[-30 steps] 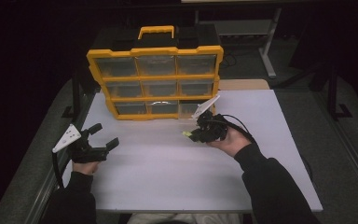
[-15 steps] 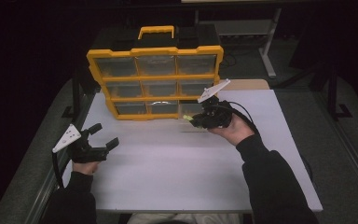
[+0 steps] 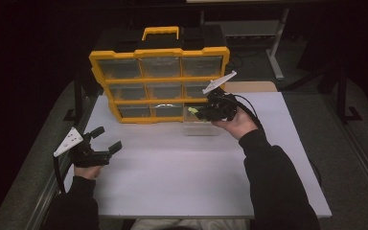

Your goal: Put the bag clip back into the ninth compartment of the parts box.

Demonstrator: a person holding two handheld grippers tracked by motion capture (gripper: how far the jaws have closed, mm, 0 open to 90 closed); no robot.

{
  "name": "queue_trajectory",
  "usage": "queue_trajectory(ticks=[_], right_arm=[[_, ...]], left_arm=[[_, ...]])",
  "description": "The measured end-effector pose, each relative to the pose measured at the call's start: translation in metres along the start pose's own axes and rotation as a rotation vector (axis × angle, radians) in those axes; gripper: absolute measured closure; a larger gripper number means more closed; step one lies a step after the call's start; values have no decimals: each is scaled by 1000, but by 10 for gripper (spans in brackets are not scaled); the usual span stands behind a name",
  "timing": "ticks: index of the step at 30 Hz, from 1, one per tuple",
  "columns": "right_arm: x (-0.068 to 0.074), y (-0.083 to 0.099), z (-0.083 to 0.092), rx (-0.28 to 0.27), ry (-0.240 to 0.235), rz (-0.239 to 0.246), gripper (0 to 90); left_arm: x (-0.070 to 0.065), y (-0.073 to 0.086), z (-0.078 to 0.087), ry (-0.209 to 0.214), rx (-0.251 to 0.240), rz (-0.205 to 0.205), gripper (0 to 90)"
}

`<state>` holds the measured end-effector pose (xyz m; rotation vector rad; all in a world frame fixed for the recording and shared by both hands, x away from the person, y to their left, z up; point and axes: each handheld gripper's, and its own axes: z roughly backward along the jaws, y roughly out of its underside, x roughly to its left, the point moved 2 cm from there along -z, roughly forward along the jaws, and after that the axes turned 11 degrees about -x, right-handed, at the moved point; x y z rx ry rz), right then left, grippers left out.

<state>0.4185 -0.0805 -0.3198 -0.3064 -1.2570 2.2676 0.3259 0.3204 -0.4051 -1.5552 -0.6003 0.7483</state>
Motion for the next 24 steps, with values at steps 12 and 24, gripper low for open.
queue_trajectory(ticks=[12, 24], right_arm=[[-26, 9, -8, 20, 69, -102, 767], [-38, 16, -18, 61, 108, -171, 683]], left_arm=[[1, 0, 0, -4, -1, 2, 0], [0, 0, -1, -4, -4, 3, 0]])
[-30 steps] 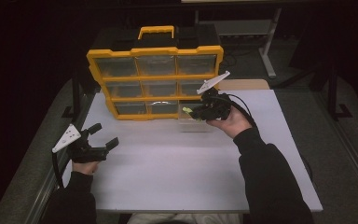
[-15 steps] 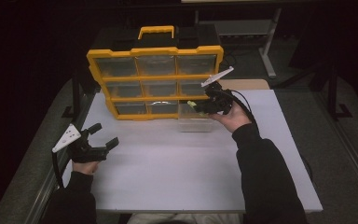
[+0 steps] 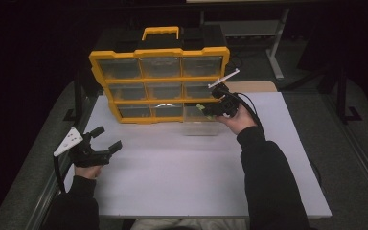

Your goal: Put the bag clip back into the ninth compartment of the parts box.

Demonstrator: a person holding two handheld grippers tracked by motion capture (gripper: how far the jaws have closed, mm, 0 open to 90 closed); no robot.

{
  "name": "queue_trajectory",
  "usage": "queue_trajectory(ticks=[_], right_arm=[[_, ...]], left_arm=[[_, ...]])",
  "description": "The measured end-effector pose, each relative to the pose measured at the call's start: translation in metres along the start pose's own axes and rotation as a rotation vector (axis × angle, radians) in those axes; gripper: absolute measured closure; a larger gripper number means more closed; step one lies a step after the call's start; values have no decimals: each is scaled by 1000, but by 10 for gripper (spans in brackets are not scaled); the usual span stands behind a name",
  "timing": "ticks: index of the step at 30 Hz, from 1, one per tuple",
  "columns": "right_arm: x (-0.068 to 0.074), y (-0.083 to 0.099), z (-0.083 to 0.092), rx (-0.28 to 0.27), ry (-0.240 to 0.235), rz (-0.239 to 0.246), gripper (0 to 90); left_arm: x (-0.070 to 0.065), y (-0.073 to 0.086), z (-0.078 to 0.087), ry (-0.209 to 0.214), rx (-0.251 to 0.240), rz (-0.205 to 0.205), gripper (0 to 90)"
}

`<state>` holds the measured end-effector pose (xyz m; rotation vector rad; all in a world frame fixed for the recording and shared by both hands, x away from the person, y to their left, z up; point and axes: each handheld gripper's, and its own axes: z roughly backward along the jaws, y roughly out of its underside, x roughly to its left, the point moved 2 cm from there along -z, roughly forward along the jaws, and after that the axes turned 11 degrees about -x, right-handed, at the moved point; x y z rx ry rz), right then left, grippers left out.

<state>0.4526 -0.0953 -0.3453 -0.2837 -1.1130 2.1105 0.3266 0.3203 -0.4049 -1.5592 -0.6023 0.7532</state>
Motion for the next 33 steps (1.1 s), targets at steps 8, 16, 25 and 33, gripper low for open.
queue_trajectory(ticks=[8, 16, 25, 33], right_arm=[[5, 1, 7, 1, 2, -6, 337], [14, 1, 15, 13, 57, -18, 68], [19, 8, 19, 11, 63, 23, 0], [17, 17, 32, -31, 56, 10, 0]], left_arm=[[-1, 1, 0, 2, 10, -5, 0], [-1, 1, 0, 1, 10, -2, 0], [-1, 1, 1, -1, 10, 2, 0], [-1, 2, 0, 1, 13, 2, 0]])
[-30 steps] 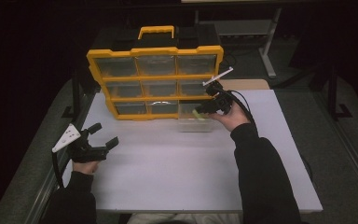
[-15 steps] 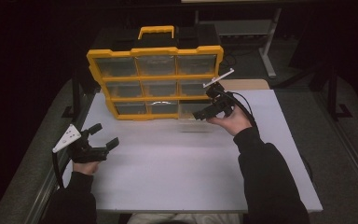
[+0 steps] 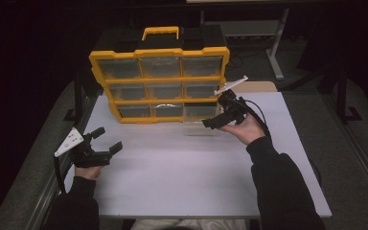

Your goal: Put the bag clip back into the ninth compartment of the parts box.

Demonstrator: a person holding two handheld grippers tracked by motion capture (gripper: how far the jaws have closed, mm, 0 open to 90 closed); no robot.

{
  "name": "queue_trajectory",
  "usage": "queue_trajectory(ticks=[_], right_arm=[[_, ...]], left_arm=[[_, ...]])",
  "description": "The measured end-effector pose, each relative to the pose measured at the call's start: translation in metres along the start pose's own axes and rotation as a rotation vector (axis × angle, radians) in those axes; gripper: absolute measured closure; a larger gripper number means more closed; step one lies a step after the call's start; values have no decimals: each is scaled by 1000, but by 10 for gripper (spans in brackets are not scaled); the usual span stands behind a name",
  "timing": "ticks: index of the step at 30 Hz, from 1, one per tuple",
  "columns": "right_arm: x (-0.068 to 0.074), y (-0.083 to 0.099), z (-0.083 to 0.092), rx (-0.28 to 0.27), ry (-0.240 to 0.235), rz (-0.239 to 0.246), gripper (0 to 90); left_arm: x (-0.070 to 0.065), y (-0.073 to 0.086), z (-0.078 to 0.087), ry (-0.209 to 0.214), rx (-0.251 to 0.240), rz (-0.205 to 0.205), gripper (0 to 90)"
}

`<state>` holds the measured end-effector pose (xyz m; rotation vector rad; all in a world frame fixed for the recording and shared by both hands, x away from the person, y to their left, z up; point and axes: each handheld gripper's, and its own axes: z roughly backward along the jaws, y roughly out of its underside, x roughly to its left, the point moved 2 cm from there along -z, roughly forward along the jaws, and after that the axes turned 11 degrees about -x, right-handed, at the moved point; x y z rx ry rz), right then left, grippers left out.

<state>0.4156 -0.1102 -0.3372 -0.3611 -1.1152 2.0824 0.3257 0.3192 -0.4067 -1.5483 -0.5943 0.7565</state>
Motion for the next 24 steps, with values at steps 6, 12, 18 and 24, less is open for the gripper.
queue_trajectory(ticks=[6, 12, 18, 24], right_arm=[[-5, 9, 9, -14, -5, -15, 0], [-13, 20, 14, -27, 0, -36, 0], [-19, 30, 22, -54, -2, -47, 0], [-21, 40, 29, -84, -4, -45, 0]], left_arm=[[0, 0, 0, 1, 0, 1, 0], [0, 1, 0, 0, 9, -2, 0], [0, 1, 0, 5, 6, 1, 0], [0, 3, -1, 4, 14, -1, 0]])
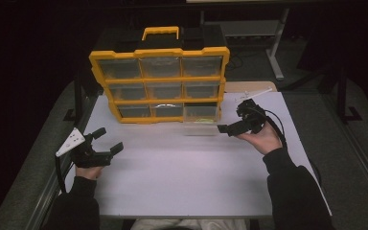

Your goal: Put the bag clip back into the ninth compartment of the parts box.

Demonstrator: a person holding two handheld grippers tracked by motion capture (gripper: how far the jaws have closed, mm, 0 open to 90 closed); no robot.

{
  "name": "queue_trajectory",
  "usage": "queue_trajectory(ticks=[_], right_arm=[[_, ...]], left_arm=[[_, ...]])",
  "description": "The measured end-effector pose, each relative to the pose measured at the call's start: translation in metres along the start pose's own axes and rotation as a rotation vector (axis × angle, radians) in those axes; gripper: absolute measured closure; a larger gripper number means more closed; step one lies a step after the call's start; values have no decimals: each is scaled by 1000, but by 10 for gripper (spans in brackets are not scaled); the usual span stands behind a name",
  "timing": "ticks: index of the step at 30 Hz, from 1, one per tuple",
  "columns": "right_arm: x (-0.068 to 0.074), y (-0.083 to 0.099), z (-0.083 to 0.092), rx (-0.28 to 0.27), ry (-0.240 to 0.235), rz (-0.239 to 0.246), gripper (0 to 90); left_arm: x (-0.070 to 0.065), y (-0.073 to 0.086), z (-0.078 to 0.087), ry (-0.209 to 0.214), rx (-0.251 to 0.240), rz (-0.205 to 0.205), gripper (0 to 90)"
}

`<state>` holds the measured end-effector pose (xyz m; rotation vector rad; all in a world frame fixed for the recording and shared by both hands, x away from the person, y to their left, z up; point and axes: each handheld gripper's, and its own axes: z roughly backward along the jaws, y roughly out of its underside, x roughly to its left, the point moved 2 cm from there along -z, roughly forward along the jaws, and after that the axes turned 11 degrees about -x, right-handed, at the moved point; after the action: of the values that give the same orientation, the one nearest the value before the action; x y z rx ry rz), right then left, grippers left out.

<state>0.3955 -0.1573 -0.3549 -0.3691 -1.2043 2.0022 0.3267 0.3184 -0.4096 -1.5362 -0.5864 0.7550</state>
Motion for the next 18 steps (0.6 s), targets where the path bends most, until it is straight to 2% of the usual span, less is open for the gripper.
queue_trajectory(ticks=[18], right_arm=[[-6, 30, 15, -43, 15, -18, 0]], left_arm=[[-1, 2, -1, 5, 18, -9, 0]])
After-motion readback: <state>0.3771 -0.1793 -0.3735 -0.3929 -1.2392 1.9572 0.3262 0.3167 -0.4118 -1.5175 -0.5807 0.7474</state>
